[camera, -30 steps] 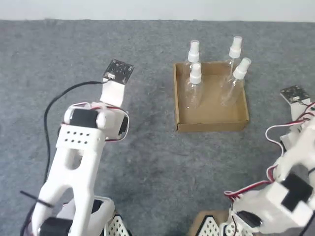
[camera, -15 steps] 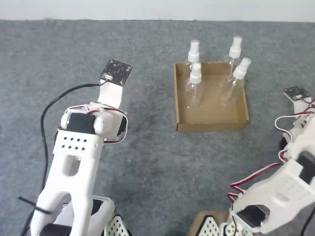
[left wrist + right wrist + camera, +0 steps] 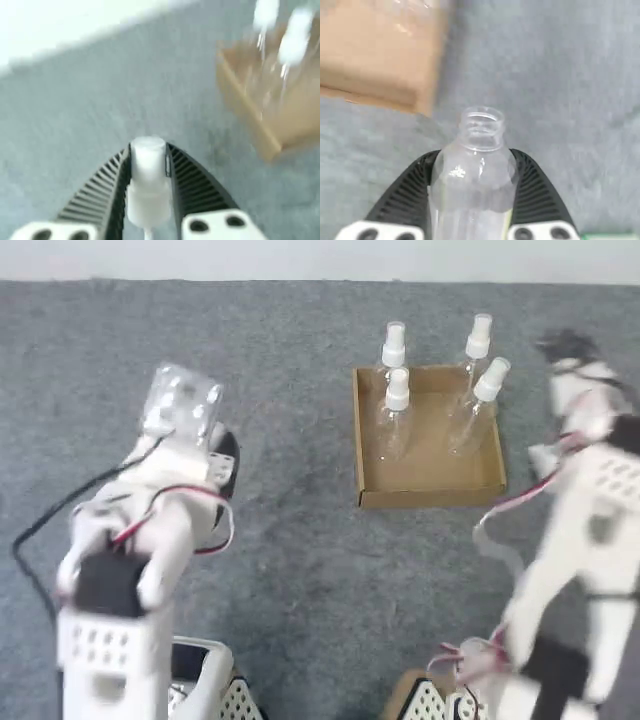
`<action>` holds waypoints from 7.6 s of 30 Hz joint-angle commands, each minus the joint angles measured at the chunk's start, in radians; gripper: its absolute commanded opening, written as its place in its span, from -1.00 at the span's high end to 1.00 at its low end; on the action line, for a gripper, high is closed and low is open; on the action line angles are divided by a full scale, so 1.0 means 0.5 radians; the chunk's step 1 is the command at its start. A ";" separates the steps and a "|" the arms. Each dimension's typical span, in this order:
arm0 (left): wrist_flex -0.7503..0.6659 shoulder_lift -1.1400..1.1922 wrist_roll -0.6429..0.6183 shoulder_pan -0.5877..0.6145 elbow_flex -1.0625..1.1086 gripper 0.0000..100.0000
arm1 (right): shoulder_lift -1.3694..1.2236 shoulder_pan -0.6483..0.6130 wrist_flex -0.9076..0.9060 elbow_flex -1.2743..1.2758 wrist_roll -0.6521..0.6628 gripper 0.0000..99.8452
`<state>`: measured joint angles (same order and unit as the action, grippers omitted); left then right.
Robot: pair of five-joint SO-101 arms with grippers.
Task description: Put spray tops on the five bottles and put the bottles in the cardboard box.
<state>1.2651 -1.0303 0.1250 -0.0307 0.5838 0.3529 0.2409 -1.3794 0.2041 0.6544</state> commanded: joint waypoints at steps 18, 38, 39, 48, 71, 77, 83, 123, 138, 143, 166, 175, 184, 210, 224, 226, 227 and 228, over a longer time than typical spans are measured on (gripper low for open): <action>-0.292 -0.120 -0.911 0.003 -0.812 0.98 | 1.057 -2.214 0.950 1.237 -0.908 0.99; -0.706 -0.120 -1.191 -0.025 -0.287 0.98 | 1.060 -2.263 1.708 1.605 -0.930 0.99; -0.721 -0.120 -1.203 -0.043 -0.265 0.98 | 1.060 -2.263 1.711 1.605 -0.942 0.99; -0.807 -0.120 -1.209 -0.153 -0.014 0.98 | 1.060 -2.260 1.714 1.605 -1.062 0.99; -0.982 -0.117 -1.129 -0.052 0.014 0.98 | 1.060 -2.343 1.717 1.722 -1.049 0.99; -0.936 -0.123 -1.138 -0.187 0.143 0.98 | 1.060 -2.337 1.717 1.722 -1.049 0.99; -0.847 -0.123 -1.138 -0.181 0.146 0.98 | 1.060 -2.334 1.717 1.722 -1.049 0.99; -0.454 -0.509 -0.374 -0.396 0.204 0.68 | 1.671 -2.159 2.499 2.375 -1.221 0.99; -0.574 -0.506 -0.347 -0.021 0.499 0.70 | 1.686 -2.159 2.499 2.381 -1.221 0.99; -0.611 -0.509 -0.319 -0.163 0.637 0.70 | 1.686 -2.159 2.496 2.381 -1.221 0.99; -0.325 -0.531 -0.325 -0.037 0.290 0.69 | 1.643 -1.935 2.165 2.010 -1.231 0.99; -0.356 -0.531 -0.328 -0.135 0.671 0.59 | 1.048 -1.748 2.162 1.448 -1.234 0.99; -0.365 -0.801 -0.328 -0.405 0.962 0.48 | 0.324 -1.748 2.137 0.770 -1.234 0.99; -0.896 -1.249 -0.325 -0.405 1.616 0.38 | 0.879 -1.855 1.131 0.623 -1.381 0.99; -0.801 -1.267 -0.316 -0.512 1.613 0.38 | 0.232 -1.794 1.026 0.153 -1.255 0.99; -0.807 -1.267 -0.316 -0.451 1.613 0.40 | 0.133 -1.732 0.928 0.055 -1.209 0.99; -0.813 -1.267 -0.316 -0.414 1.613 0.44 | 0.100 -1.699 0.867 0.006 -1.206 0.99; -0.813 -1.267 -0.316 -0.377 1.610 0.48 | 0.084 -1.662 0.802 -0.040 -1.206 0.99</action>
<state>0.8646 -1.6502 -0.0376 -0.2532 1.3955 0.4020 -0.6414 -0.9068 0.3053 0.0222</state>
